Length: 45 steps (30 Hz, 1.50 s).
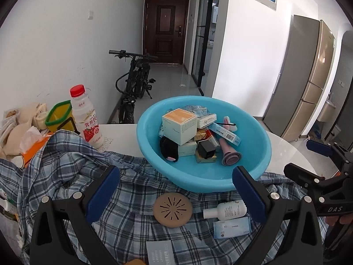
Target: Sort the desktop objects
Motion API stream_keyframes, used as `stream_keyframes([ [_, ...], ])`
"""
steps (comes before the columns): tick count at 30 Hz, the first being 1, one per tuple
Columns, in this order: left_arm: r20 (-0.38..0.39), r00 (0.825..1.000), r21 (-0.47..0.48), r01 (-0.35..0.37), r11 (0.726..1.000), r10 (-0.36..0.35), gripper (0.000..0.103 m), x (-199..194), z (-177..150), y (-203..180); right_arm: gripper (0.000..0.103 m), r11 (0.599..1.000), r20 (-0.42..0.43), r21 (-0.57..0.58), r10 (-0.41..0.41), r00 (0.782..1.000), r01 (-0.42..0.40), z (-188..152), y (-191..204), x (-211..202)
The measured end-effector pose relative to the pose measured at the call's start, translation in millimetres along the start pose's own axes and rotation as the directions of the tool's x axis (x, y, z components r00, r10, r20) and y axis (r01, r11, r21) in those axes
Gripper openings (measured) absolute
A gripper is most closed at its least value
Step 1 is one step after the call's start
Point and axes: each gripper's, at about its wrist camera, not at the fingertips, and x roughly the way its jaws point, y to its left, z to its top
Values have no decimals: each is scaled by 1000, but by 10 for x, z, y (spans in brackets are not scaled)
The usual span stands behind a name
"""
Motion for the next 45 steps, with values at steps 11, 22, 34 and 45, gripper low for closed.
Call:
stream_keyframes([
  [11,-76,996,29,-36,999,38,103,432,310,-49,103,999,-21,-36,-35,999,34,319,7,291],
  [22,-134,990,30,-40,999,43,103,639,405,-16,103,999,-68,-46,-23,997,20,480,29,558],
  [34,-155,988,50,-18,999,26,103,670,374,-104,103,997,-82,-68,-26,996,20,451,57,574],
  [45,-153,988,34,-25,999,30,103,603,393,-67,103,996,-82,-84,-34,996,27,408,56,508],
])
